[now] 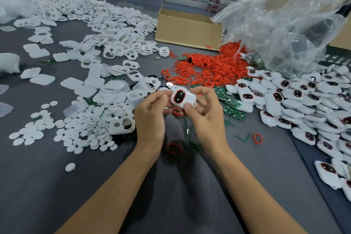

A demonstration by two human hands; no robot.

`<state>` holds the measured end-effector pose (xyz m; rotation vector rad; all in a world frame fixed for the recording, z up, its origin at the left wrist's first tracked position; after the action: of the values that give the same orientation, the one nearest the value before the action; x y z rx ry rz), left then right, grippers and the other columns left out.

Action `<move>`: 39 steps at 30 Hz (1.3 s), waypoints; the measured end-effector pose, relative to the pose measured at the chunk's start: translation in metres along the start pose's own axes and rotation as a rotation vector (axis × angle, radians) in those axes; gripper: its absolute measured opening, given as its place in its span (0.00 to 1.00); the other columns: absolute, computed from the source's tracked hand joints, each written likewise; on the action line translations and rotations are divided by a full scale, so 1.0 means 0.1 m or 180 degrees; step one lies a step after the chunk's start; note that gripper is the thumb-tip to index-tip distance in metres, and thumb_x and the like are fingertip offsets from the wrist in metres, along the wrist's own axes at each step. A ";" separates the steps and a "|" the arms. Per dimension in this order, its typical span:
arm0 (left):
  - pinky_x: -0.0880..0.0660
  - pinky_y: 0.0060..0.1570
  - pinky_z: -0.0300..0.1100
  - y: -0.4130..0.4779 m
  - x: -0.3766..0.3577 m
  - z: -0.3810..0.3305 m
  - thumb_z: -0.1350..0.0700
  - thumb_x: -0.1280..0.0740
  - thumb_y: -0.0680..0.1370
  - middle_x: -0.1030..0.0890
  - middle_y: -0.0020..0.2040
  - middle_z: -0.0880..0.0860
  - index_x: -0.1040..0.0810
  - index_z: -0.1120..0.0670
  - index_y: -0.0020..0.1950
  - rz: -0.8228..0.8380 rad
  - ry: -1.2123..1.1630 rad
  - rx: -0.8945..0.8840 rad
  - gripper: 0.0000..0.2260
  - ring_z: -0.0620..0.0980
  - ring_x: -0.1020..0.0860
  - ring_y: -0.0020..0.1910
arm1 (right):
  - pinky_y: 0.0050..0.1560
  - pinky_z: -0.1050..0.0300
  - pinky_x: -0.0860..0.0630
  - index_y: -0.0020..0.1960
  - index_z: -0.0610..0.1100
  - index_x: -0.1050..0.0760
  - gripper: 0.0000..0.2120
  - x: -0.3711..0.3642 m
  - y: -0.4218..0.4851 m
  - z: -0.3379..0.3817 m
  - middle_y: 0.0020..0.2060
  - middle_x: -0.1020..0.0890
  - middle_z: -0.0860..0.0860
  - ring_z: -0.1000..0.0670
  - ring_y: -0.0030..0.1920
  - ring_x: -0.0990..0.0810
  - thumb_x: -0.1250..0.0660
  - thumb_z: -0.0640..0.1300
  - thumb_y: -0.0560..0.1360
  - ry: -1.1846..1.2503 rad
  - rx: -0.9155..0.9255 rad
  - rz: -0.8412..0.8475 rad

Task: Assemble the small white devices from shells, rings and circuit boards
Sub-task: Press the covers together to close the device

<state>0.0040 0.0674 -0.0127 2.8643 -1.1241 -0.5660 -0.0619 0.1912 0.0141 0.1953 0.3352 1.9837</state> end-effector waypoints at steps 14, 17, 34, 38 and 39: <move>0.24 0.44 0.32 -0.04 -0.03 -0.04 0.69 0.33 0.75 0.14 0.41 0.44 0.16 0.50 0.45 0.0217 0.0412 -0.0314 0.14 0.41 0.18 0.41 | 0.39 0.60 0.19 0.56 0.31 0.25 0.13 0.04 0.01 -0.22 0.40 0.16 0.42 0.48 0.37 0.16 0.41 0.23 0.74 0.0766 -0.1022 -0.0058; 0.23 0.45 0.34 -0.06 -0.07 -0.04 0.68 0.32 0.76 0.14 0.42 0.45 0.16 0.49 0.46 0.0307 0.0509 -0.0317 0.14 0.42 0.17 0.42 | 0.40 0.58 0.18 0.54 0.32 0.24 0.13 0.08 0.02 -0.25 0.38 0.16 0.44 0.48 0.37 0.15 0.40 0.23 0.74 0.0842 -0.1092 -0.0103; 0.23 0.42 0.33 -0.04 -0.07 0.02 0.65 0.34 0.78 0.14 0.40 0.47 0.16 0.50 0.49 0.0269 0.0296 -0.0134 0.11 0.42 0.17 0.40 | 0.41 0.60 0.19 0.53 0.33 0.23 0.11 0.03 0.00 -0.31 0.42 0.15 0.42 0.46 0.39 0.15 0.40 0.26 0.76 0.1451 -0.1431 -0.0275; 0.23 0.41 0.35 -0.02 -0.05 0.09 0.61 0.35 0.80 0.15 0.39 0.48 0.17 0.50 0.48 0.0213 0.0331 0.0019 0.08 0.42 0.18 0.40 | 0.44 0.59 0.18 0.54 0.28 0.26 0.08 0.34 0.10 -0.35 0.53 0.19 0.37 0.43 0.50 0.17 0.40 0.28 0.77 0.2039 -0.1538 -0.1034; 0.22 0.41 0.36 -0.02 -0.05 0.10 0.60 0.35 0.80 0.15 0.39 0.48 0.17 0.51 0.48 0.0208 0.0306 0.0056 0.08 0.42 0.18 0.40 | 0.45 0.59 0.18 0.55 0.28 0.27 0.08 0.52 0.15 -0.31 0.57 0.21 0.35 0.43 0.52 0.18 0.41 0.29 0.77 0.2200 -0.1366 -0.1277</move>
<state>-0.0013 0.0730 -0.0203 2.8233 -1.2081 -0.4131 -0.1058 0.2281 -0.0106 -0.7885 0.3398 1.6189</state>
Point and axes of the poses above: each hand's wrist, its own y-axis towards the middle knuckle, its own x-axis out of the back of the hand, z = x × y, the point moved 8 cm from there along y, towards the middle knuckle
